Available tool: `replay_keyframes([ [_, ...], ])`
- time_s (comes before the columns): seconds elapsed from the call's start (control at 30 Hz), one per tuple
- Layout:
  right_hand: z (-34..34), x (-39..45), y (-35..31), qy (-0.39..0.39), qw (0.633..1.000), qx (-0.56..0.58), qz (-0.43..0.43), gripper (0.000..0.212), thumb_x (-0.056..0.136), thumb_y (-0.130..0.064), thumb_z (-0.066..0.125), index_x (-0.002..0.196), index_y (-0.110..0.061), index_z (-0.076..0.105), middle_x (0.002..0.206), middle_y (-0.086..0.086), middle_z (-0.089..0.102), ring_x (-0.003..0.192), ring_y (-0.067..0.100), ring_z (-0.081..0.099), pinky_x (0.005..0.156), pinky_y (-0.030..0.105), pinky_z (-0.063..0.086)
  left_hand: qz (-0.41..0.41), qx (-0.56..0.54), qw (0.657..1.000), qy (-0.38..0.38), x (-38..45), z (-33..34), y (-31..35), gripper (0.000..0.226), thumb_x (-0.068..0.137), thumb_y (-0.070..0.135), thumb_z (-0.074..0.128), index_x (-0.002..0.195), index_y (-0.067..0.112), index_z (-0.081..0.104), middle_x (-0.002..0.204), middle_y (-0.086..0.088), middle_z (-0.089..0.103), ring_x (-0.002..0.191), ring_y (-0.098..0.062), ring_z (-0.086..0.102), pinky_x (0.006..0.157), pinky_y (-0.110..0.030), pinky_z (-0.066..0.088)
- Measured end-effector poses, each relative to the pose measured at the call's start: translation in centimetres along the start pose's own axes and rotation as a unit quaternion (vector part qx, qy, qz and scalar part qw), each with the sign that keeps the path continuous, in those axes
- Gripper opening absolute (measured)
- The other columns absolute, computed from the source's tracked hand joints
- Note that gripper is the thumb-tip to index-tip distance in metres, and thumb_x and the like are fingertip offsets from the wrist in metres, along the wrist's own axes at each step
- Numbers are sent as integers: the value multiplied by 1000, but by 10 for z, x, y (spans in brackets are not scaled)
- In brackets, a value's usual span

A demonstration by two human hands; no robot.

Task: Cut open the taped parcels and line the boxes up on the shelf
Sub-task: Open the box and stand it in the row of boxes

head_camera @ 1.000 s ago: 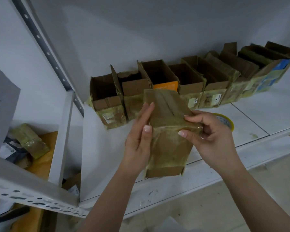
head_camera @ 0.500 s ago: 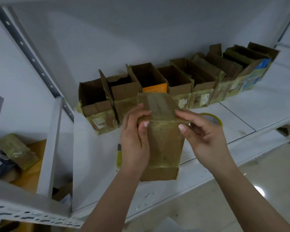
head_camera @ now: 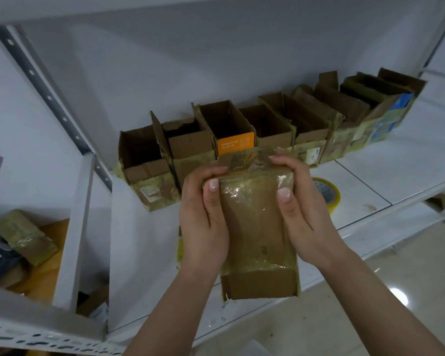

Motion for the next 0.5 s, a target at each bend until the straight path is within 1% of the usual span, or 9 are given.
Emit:
replay_keyframes([
  [0.03, 0, -1, 1, -2, 1000, -6, 5, 63, 95, -66, 26, 136, -19, 39, 144, 6, 45, 128, 23, 50, 99, 53, 45, 13, 10, 1000, 2, -1, 1, 2, 26, 103, 27, 32, 110, 28, 57, 113, 6, 60, 109, -6, 56, 91, -19, 45],
  [0.1, -1, -3, 2, 21, 1000, -23, 2, 55, 97, -63, 26, 133, -24, 39, 142, 6, 48, 126, 21, 51, 99, 49, 46, 42, 26, 999, 5, -3, 4, 4, 27, 103, 27, 32, 112, 23, 57, 115, 5, 59, 111, -3, 54, 93, -13, 41],
  [0.17, -1, -3, 0, 40, 998, -44, -21, 50, 100, -55, 28, 131, -20, 43, 139, 5, 51, 127, 16, 50, 103, 41, 45, 61, 34, 998, 5, -5, 5, 1, 28, 102, 26, 33, 114, 20, 57, 118, 3, 57, 114, 0, 52, 95, -9, 36],
  [0.2, -1, -3, 0, 40, 998, -45, -32, 48, 101, -50, 31, 130, -16, 46, 139, 4, 51, 129, 13, 49, 105, 39, 44, 69, 37, 997, 5, -5, 4, -1, 27, 102, 26, 33, 114, 19, 57, 120, 1, 57, 115, -1, 51, 96, -9, 36],
  [0.27, -1, -2, 4, 25, 999, -26, -39, 40, 101, -38, 40, 129, -12, 52, 141, 2, 51, 134, 11, 45, 108, 40, 42, 89, 38, 995, -1, -4, 5, -7, 30, 103, 30, 33, 115, 16, 56, 124, -5, 57, 119, -7, 51, 100, -13, 36],
  [0.33, 0, -3, 9, 1, 999, -17, -51, 34, 98, -30, 47, 127, -17, 57, 143, 1, 51, 139, 15, 41, 112, 43, 38, 98, 30, 995, -15, -4, 7, -15, 37, 104, 36, 30, 116, 13, 57, 127, -8, 56, 121, -13, 51, 103, -17, 37],
  [0.4, 1, -4, 12, -9, 997, -21, -67, 30, 97, -27, 53, 125, -20, 60, 143, 3, 52, 141, 20, 38, 115, 43, 34, 89, 20, 995, -34, -6, 10, -26, 42, 103, 43, 29, 117, 14, 56, 129, -8, 55, 124, -16, 51, 104, -21, 38],
  [0.5, 2, -10, 16, 5, 996, -17, -83, 24, 94, -12, 58, 117, -12, 66, 131, 5, 62, 135, 23, 47, 112, 41, 39, 74, 3, 995, -70, -14, 15, -37, 47, 101, 50, 33, 121, 15, 56, 133, -8, 53, 129, -17, 48, 106, -26, 39],
])
Point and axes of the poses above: each hand's wrist, its own x-axis towards the middle knuckle, its own z-axis out of the palm, y = z × x, the point moved 8 cm from there along x, towards the middle knuckle
